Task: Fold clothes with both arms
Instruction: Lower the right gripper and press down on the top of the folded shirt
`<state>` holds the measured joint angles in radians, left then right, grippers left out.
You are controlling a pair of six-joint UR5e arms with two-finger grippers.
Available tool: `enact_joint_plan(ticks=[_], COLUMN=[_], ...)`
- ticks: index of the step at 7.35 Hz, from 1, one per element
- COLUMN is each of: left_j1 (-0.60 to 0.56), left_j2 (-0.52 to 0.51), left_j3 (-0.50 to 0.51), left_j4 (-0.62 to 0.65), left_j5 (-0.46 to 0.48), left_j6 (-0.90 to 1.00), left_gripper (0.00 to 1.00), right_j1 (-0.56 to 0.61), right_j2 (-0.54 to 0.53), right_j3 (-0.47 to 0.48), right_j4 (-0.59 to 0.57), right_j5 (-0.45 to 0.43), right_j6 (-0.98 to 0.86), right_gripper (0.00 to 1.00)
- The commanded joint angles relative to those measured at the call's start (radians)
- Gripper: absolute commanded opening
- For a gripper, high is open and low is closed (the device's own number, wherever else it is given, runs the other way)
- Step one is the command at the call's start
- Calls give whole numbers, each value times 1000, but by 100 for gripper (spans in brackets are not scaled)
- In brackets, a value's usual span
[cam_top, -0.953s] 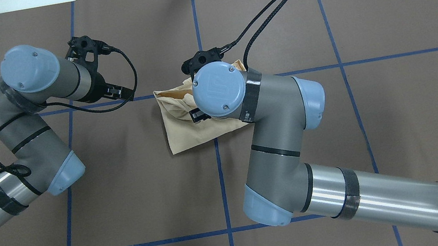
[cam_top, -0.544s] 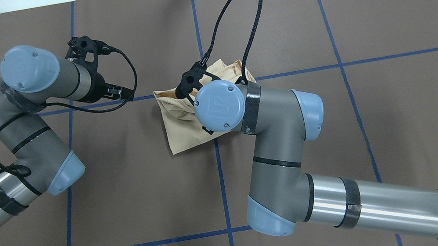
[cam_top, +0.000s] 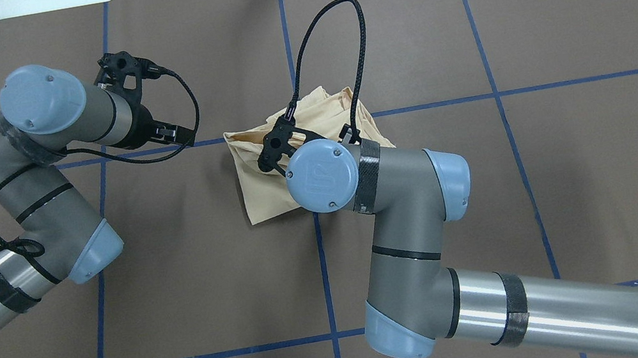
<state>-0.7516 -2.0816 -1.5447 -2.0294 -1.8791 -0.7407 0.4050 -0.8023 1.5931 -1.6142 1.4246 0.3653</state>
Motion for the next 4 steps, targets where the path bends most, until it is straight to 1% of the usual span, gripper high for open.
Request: enact_joint_plan(ticks=[1,2,4], left_j1=[0,0,0], left_j2=[0,0,0], left_j3=[-3,-3,-5], left_j4=[0,0,0], left_j5=[0,0,0], left_j6=[0,0,0], left_gripper=[100,100,100], right_j1=[12,30,37], right_j2=[5,6,11], right_j3=[-1,-10,-91], right_j4=[7,13,139], right_j5=[-3,-3,-3], right_j6=[9,4,4], right_gripper=[36,36,43])
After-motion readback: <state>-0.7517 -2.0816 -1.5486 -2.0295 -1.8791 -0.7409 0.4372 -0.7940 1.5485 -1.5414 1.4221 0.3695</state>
